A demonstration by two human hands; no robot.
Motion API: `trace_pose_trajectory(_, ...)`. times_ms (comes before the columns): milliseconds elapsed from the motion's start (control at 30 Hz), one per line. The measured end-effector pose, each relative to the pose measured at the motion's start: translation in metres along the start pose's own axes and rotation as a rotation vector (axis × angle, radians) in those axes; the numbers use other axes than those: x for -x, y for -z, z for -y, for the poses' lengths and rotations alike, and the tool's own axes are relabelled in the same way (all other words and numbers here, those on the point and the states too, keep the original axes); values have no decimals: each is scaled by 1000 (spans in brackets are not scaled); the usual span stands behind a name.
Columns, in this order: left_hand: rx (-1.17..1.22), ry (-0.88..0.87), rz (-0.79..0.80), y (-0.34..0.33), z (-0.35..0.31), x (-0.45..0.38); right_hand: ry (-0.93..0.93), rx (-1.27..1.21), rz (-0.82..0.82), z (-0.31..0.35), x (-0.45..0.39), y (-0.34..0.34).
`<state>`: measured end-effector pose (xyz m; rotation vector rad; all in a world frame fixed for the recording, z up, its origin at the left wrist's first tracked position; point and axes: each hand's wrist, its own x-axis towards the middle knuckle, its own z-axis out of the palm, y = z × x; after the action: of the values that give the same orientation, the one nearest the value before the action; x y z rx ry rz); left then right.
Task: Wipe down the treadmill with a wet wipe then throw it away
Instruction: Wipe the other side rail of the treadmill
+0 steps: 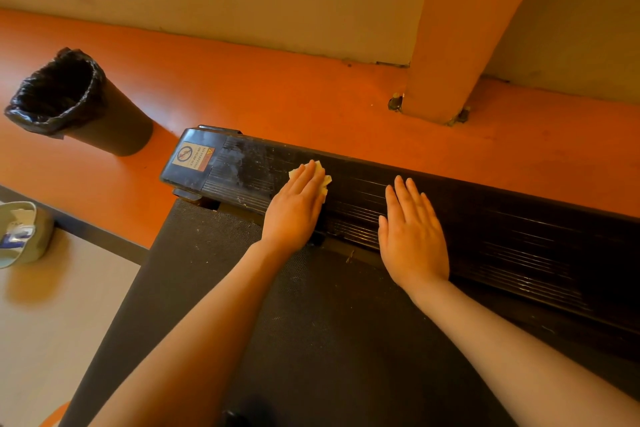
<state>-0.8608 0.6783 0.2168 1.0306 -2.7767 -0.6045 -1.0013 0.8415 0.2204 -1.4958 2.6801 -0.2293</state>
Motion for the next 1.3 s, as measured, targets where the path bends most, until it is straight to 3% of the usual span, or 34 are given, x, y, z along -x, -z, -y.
trace_pose_trajectory(267, 7, 21, -69, -7, 1, 52, 6, -13, -15, -1, 0, -2)
trace_pose_trajectory(767, -16, 75, 48, 12, 4, -25, 6, -36, -31, 0, 1, -1)
trace_pose_trajectory(1300, -20, 62, -39, -3, 7, 52, 11, -24, -40, -1, 1, -4)
